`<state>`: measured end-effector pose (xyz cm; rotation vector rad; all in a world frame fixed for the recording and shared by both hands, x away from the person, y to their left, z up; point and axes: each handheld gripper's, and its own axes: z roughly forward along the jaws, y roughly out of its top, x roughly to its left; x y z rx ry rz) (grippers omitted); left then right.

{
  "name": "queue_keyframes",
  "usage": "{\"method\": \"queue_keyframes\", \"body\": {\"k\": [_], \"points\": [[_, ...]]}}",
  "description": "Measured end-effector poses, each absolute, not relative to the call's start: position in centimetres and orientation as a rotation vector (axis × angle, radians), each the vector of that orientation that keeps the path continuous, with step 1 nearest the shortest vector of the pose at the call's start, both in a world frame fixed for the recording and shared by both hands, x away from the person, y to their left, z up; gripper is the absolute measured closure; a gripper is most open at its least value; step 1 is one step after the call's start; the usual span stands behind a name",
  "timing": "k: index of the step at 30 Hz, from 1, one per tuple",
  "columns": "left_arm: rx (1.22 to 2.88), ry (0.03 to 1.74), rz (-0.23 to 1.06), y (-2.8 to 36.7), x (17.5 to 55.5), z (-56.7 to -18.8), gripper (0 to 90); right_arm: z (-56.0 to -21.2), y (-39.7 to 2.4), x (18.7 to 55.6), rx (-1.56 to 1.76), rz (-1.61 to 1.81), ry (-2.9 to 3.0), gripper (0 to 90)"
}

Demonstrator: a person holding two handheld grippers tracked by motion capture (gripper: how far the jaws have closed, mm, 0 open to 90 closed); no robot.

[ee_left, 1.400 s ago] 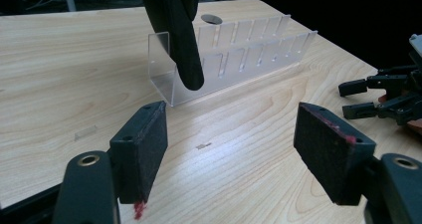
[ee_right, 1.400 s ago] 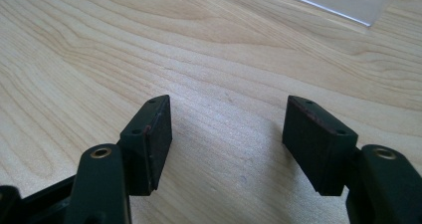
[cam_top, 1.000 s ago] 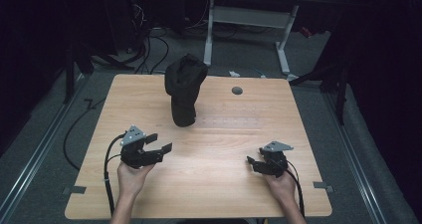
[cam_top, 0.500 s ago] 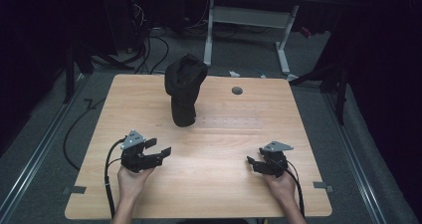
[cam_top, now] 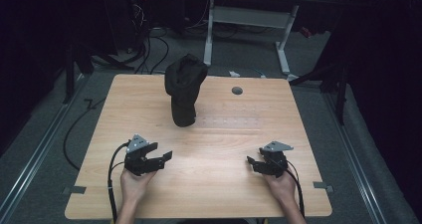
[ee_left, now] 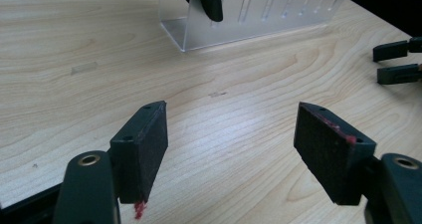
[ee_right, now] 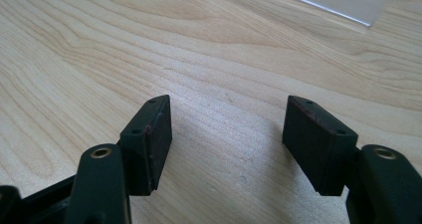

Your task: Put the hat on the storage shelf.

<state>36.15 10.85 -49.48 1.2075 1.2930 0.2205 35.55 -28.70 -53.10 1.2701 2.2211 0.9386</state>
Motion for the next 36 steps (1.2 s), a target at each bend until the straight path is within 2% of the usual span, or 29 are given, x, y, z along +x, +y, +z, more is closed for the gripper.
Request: {"method": "queue_keyframes", "body": {"k": [20, 36], "points": [[1.275, 1.342, 0.28, 10.0, 36.8, -52.3, 30.1, -53.1, -28.7, 35.5, 1.27, 0.938, 2.22, 36.3], [1.348, 1.368, 0.378, 9.3, 37.1, -54.4, 30.2, -53.1, -28.7, 35.5, 1.272, 0.938, 2.219, 36.3]]}}
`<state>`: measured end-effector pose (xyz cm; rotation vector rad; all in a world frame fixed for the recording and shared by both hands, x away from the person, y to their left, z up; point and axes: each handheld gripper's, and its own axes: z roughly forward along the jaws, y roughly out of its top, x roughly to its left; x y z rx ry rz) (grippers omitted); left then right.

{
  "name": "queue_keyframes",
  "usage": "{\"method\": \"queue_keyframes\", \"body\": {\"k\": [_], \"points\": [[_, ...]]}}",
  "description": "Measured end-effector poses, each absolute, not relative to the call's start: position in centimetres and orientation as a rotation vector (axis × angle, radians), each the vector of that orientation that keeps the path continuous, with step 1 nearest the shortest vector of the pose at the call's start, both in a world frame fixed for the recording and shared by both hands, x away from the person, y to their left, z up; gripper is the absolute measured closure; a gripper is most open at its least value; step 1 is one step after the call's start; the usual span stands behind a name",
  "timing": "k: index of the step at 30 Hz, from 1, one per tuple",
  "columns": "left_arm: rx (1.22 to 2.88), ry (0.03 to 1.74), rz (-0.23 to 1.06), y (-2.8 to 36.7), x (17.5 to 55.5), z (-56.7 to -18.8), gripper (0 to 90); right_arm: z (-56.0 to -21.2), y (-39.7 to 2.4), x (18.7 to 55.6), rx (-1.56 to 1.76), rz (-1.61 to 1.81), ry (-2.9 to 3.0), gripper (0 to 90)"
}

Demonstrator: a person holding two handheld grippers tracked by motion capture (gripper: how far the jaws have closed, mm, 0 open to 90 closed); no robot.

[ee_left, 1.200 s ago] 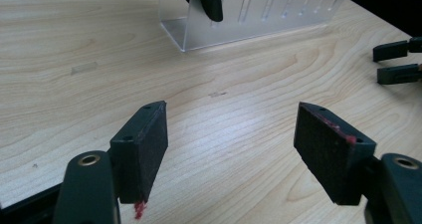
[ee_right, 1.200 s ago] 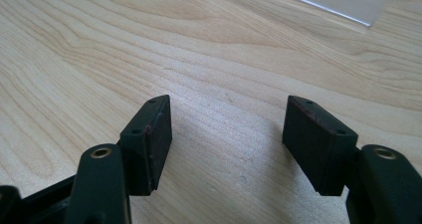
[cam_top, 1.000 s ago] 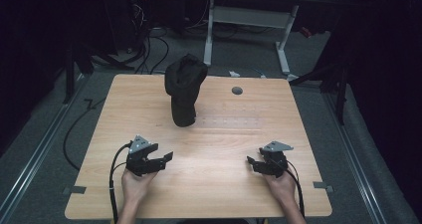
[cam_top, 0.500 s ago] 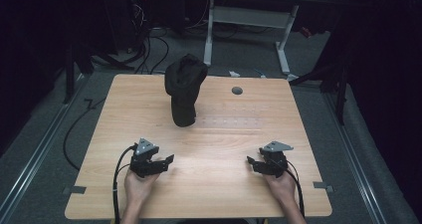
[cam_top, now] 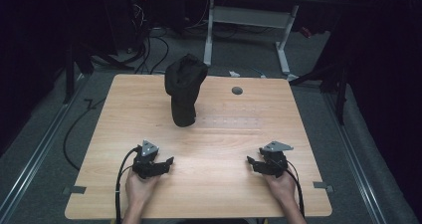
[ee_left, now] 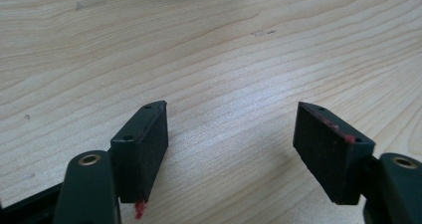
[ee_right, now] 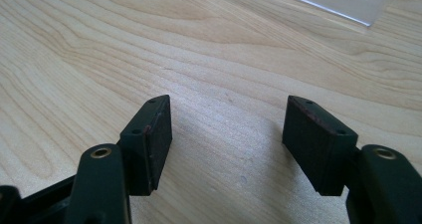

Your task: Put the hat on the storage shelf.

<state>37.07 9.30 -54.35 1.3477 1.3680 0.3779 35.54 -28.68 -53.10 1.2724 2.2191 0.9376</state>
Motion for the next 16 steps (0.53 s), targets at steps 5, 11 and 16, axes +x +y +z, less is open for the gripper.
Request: {"method": "queue_keyframes", "body": {"k": [5, 11, 16], "points": [[1.406, 1.342, 0.447, 8.63, 36.83, -54.68, 29.4, -53.1, -28.67, 35.54, 1.273, 0.937, 2.219, 36.3], [1.406, 1.342, 0.437, 8.59, 36.76, -54.67, 27.5, -53.1, -28.65, 35.53, 1.275, 0.937, 2.217, 36.3], [1.405, 1.342, 0.433, 8.61, 36.76, -54.66, 27.4, -53.1, -28.66, 35.54, 1.274, 0.937, 2.217, 36.3]]}}
